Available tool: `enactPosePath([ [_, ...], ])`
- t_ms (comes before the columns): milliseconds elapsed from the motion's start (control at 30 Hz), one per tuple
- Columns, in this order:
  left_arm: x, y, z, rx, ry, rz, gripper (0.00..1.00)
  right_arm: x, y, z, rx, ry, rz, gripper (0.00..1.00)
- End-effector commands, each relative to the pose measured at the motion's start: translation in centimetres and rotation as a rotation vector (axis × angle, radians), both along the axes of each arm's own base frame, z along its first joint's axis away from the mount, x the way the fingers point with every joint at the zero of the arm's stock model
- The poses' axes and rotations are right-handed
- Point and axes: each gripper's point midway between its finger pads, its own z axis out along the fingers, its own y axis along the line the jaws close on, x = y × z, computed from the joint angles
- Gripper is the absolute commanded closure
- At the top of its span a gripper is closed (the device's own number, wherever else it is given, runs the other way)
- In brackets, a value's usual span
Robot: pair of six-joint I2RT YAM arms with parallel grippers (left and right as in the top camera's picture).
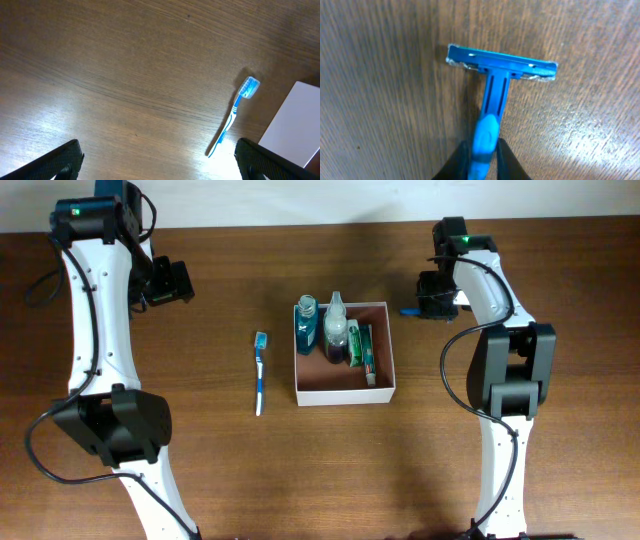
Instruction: Pack container
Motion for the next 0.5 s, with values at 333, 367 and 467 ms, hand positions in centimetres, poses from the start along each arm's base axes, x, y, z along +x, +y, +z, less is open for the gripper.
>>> enactPosePath([
  [333,-0.3,0.0,0.6,-0.006,-0.013,0.004,0.01,0.9,-0.8,0.8,0.018,-0.046,0.16,0.96],
  [367,-0.3,0.0,0.6,-0.006,-0.013,0.004,0.01,1.2,-0.9,1.3,0.023,-0.059,0.18,0.96],
  [467,-0.3,0.0,0.6,-0.006,-0.013,0.004,0.01,1.9,-1.4,3.7,0.025,-0.103,0.251,0.96],
])
